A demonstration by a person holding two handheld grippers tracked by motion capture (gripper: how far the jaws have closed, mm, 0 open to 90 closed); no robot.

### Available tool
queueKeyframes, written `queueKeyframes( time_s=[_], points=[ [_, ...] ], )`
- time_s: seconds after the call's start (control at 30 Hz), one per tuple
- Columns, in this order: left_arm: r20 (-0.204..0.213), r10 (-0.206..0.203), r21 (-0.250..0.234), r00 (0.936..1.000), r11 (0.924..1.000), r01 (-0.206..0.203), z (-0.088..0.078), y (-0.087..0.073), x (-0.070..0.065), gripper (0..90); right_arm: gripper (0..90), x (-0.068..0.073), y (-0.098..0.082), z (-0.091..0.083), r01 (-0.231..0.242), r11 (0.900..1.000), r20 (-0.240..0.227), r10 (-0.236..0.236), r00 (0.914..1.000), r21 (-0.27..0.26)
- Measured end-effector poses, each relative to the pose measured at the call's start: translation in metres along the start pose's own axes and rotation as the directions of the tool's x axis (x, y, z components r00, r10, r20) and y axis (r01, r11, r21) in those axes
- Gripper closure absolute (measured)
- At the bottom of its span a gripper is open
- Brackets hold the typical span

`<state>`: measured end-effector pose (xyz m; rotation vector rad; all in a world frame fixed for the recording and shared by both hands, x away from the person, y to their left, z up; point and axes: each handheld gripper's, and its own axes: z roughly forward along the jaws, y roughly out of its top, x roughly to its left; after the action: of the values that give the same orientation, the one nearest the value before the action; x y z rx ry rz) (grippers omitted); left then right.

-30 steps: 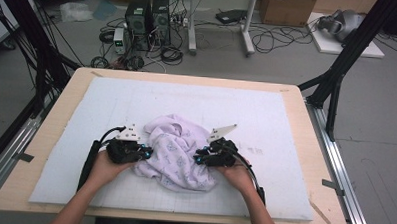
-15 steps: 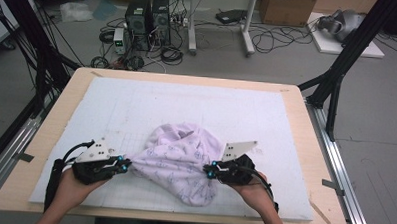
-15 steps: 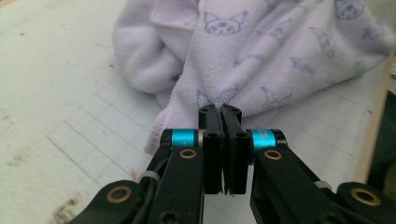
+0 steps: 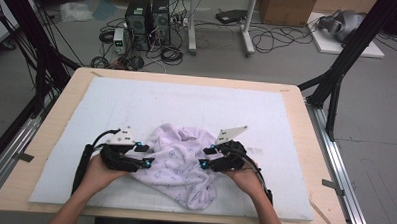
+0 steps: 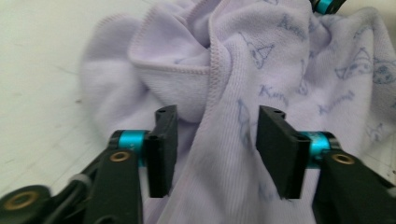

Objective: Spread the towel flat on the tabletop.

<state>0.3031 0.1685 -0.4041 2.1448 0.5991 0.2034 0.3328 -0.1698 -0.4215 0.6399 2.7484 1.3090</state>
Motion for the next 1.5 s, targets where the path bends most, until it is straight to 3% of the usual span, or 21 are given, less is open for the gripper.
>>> queueKeyframes(
  time_s=[0.03,0.07,0.13,0.17,0.2,0.23,0.47,0.63,0.7,0.73,0.8,0.87,0.93,0.97,1.07,1.1,1.23,1.37,1.43,1.47,1.5],
  points=[
    [0.021,0.007,0.015,0.9998,0.9999,-0.008,0.006,-0.001,0.000,61.5,52.7,0.000,0.000,0.000,0.000,1.000,0.000,0.000,1.0000,0.000],
    [0.031,0.018,0.035,0.9993,0.9992,-0.019,0.011,-0.002,-0.001,79.3,59.0,0.003,-0.004,0.010,-0.009,1.000,-0.020,0.009,0.9998,0.009],
    [0.048,0.020,0.031,0.9986,0.9993,-0.022,0.015,-0.010,-0.003,84.3,71.0,0.008,-0.007,0.016,0.002,0.998,-0.021,-0.001,0.9998,0.063],
    [0.048,0.020,0.031,0.9986,0.9993,-0.022,0.015,-0.010,-0.003,85.0,71.0,0.008,-0.007,0.016,0.002,0.998,-0.021,-0.001,0.9998,0.063],
    [0.036,0.016,0.025,0.9992,0.9995,-0.017,0.013,-0.014,-0.004,85.0,77.5,0.013,-0.007,0.015,0.026,0.997,-0.021,-0.025,0.9995,0.070],
    [0.031,0.014,0.018,0.9994,0.9997,-0.015,0.010,-0.017,-0.004,85.8,84.5,0.022,-0.007,0.010,0.087,0.995,0.005,-0.088,0.9961,0.054],
    [-0.020,0.041,0.031,0.9990,0.9987,-0.040,-0.022,-0.028,-0.015,86.1,85.8,0.041,-0.011,-0.012,0.109,0.994,-0.004,-0.109,0.9940,0.016],
    [-0.027,0.028,0.039,0.9992,0.9989,-0.027,-0.044,-0.043,-0.020,86.2,85.9,0.056,-0.014,-0.028,0.126,0.992,-0.038,-0.127,0.9912,-0.008],
    [-0.036,0.028,0.054,0.9990,0.9982,-0.026,-0.049,-0.048,-0.022,86.1,84.6,0.059,-0.015,-0.031,0.140,0.990,-0.043,-0.140,0.9892,0.004],
    [-0.034,0.027,0.054,0.9990,0.9982,-0.025,-0.050,-0.050,-0.023,85.8,79.0,0.059,-0.016,-0.033,0.140,0.990,-0.037,-0.140,0.9894,0.001],
    [-0.038,0.010,0.040,0.9992,0.9992,-0.009,-0.051,-0.047,-0.022,79.0,73.4,0.054,-0.017,-0.038,0.114,0.993,-0.014,-0.114,0.9934,-0.015],
    [-0.052,0.002,0.017,0.9987,0.9999,-0.001,-0.050,-0.038,-0.020,63.1,69.0,0.046,-0.018,-0.042,0.084,0.996,0.022,-0.083,0.9963,-0.028],
    [-0.041,0.002,-0.012,0.9992,0.9999,-0.002,-0.047,-0.026,-0.019,56.9,64.4,0.038,-0.018,-0.042,0.059,0.998,0.049,-0.058,0.9971,-0.034],
    [-0.035,0.003,-0.022,0.9994,0.9997,-0.004,-0.045,-0.020,-0.018,51.4,59.4,0.030,-0.018,-0.040,0.053,0.998,0.085,-0.051,0.9951,-0.022],
    [-0.008,0.027,-0.042,0.9996,0.9987,-0.028,-0.033,0.000,-0.018,48.6,57.3,0.022,-0.017,-0.036,0.035,0.999,0.103,-0.033,0.9941,-0.017],
    [0.000,0.033,-0.041,0.9995,0.9986,-0.033,-0.027,0.006,-0.018,47.7,54.4,0.014,-0.016,-0.032,0.029,1.000,0.134,-0.029,0.9906,-0.001],
    [0.035,0.060,-0.023,0.9976,0.9980,-0.059,0.000,0.028,-0.019,47.6,53.3,-0.002,-0.017,-0.022,-0.016,0.999,0.174,0.010,0.9847,0.031],
    [0.078,0.075,-0.008,0.9941,0.9972,-0.075,0.028,0.043,-0.015,49.3,53.3,-0.010,-0.019,-0.016,-0.035,0.998,0.184,0.027,0.9826,0.043],
    [0.100,0.084,0.010,0.9915,0.9963,-0.085,0.039,0.046,-0.012,58.7,53.5,-0.014,-0.020,-0.013,-0.043,0.998,0.185,0.034,0.9822,0.044],
    [0.109,0.092,0.023,0.9898,0.9952,-0.095,0.043,0.045,-0.011,72.9,54.7,-0.019,-0.022,-0.008,-0.062,0.996,0.177,0.050,0.9829,0.062],
    [0.114,0.097,0.036,0.9888,0.9942,-0.102,0.046,0.045,-0.011,77.5,55.4,-0.021,-0.023,-0.004,-0.073,0.994,0.176,0.058,0.9827,0.081]
  ],
)
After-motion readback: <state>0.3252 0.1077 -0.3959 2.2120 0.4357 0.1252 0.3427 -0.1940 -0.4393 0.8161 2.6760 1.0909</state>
